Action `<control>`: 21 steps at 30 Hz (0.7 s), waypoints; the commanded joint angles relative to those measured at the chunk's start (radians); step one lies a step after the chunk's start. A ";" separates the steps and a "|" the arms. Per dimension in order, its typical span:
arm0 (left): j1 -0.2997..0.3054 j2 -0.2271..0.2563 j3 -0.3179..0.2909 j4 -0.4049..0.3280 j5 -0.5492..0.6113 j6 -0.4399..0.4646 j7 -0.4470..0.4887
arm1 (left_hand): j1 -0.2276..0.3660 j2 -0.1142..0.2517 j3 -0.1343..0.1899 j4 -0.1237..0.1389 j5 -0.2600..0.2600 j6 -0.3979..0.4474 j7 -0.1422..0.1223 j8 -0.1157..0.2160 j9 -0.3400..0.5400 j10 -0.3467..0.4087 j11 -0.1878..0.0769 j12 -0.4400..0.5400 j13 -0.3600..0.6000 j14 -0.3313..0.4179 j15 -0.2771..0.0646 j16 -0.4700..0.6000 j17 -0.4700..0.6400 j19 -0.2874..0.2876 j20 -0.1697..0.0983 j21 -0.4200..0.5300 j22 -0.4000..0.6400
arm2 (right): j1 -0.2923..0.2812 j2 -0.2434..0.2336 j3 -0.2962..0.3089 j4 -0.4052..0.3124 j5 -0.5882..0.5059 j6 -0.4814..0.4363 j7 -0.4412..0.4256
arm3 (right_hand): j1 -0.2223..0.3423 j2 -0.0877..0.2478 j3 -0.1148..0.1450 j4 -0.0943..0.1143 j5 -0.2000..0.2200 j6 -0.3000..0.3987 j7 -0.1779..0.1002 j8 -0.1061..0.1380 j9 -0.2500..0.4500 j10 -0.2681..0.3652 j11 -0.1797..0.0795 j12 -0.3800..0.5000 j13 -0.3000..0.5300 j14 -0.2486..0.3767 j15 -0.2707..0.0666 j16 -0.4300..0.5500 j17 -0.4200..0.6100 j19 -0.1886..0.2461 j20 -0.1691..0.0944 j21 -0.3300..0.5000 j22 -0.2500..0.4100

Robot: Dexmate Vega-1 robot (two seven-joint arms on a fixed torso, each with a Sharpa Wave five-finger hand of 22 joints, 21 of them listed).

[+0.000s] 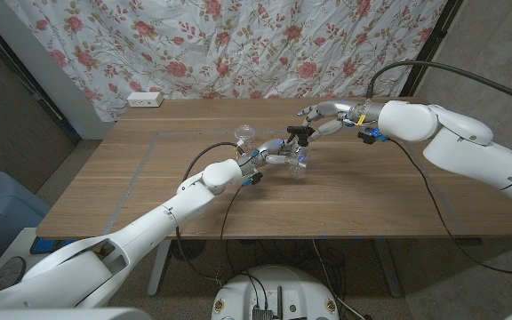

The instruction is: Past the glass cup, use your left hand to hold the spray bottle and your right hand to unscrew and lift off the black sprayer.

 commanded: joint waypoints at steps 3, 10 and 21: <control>-0.002 0.001 0.001 -0.005 0.003 0.004 0.003 | 0.030 0.136 0.006 0.000 0.003 0.030 -0.016 0.037 0.003 0.045 -0.035 0.000 0.001 0.013 -0.141 0.000 0.001 0.007 -0.039 -0.002 0.004 | 0.006 -0.003 0.006 0.025 0.068 0.027 0.011 | 0.086 0.053 0.012 0.002 0.005 0.111 -0.097 0.035 -0.003 0.008 0.001 0.006 0.004 -0.005 -0.005 0.007 0.004 0.000 0.003 0.002 0.003; 0.001 0.001 0.002 -0.009 0.005 0.004 0.006 | 0.031 0.137 0.006 -0.001 0.003 0.030 -0.017 0.039 0.001 0.048 -0.038 -0.001 0.002 0.015 -0.144 0.000 0.001 0.007 -0.039 -0.002 0.004 | 0.007 -0.010 0.007 0.024 0.081 0.031 0.013 | 0.101 0.040 0.010 -0.001 0.007 0.095 -0.096 0.023 -0.010 0.002 0.002 0.003 0.004 -0.007 -0.003 0.007 0.004 -0.003 0.005 0.001 0.003; 0.002 0.001 0.002 -0.014 0.006 0.007 0.008 | 0.032 0.137 0.006 -0.001 0.003 0.031 -0.017 0.042 -0.002 0.049 -0.037 -0.003 0.004 0.016 -0.142 0.000 0.002 0.008 -0.039 -0.002 0.004 | 0.008 -0.005 0.012 0.061 0.125 0.067 0.011 | 0.176 0.055 0.032 -0.003 0.023 0.084 -0.096 0.004 -0.025 0.000 -0.003 0.002 0.004 -0.018 -0.012 0.007 0.011 -0.029 0.000 -0.002 0.003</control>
